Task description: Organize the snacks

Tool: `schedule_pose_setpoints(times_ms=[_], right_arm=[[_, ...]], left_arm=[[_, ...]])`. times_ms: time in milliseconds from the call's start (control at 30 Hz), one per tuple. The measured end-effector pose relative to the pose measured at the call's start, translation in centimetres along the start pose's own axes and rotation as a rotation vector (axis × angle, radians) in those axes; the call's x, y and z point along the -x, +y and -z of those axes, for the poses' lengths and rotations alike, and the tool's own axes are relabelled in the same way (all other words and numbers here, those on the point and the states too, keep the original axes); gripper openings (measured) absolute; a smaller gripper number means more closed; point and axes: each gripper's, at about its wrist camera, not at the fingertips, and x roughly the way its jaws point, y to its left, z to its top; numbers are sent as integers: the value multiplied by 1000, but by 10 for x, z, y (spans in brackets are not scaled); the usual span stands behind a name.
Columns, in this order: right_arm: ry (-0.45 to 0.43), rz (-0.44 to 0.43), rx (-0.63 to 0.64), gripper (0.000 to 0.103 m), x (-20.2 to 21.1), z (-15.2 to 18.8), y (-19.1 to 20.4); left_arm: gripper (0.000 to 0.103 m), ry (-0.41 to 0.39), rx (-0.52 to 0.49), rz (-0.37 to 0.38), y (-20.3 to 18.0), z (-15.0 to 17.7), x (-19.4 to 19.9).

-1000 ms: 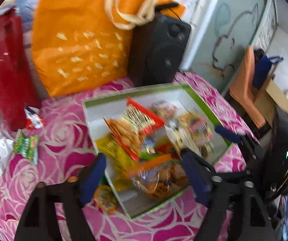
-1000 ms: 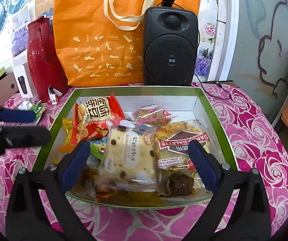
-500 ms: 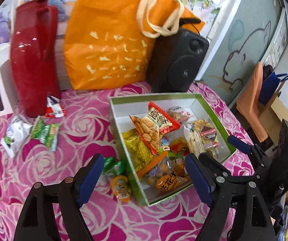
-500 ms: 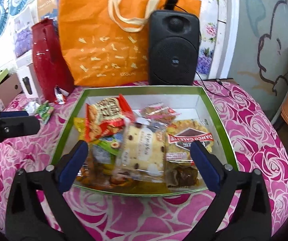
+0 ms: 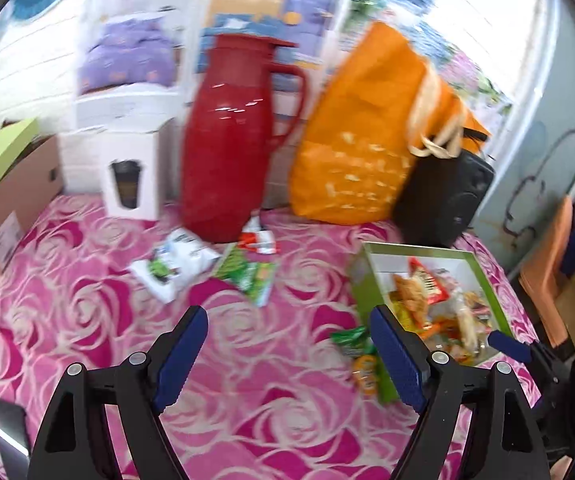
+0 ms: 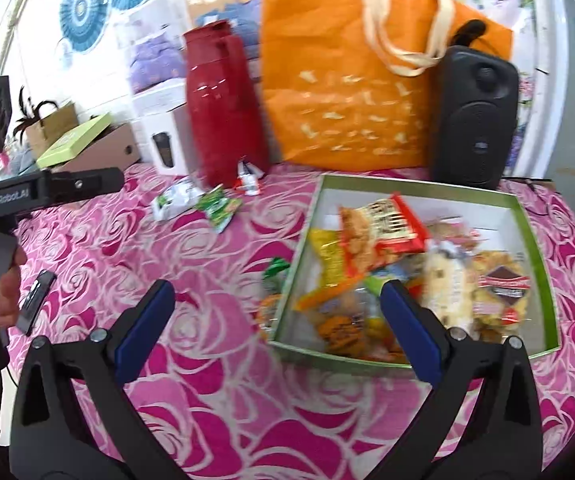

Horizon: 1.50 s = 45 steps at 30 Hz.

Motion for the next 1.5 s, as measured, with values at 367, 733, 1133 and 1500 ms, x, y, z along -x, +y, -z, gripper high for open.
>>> schedule_pose_setpoints(times_ms=[367, 733, 1133, 1500], right_arm=[[81, -102, 61, 84, -48, -11, 53], [120, -149, 93, 80, -138, -51, 75], [142, -81, 143, 81, -234, -70, 80], [183, -120, 90, 22, -190, -47, 67]], left_arm=[[85, 38, 76, -58, 75, 13, -11], [85, 70, 12, -93, 110, -6, -41], [85, 114, -44, -99, 125, -37, -100], [85, 199, -109, -106, 116, -39, -164]])
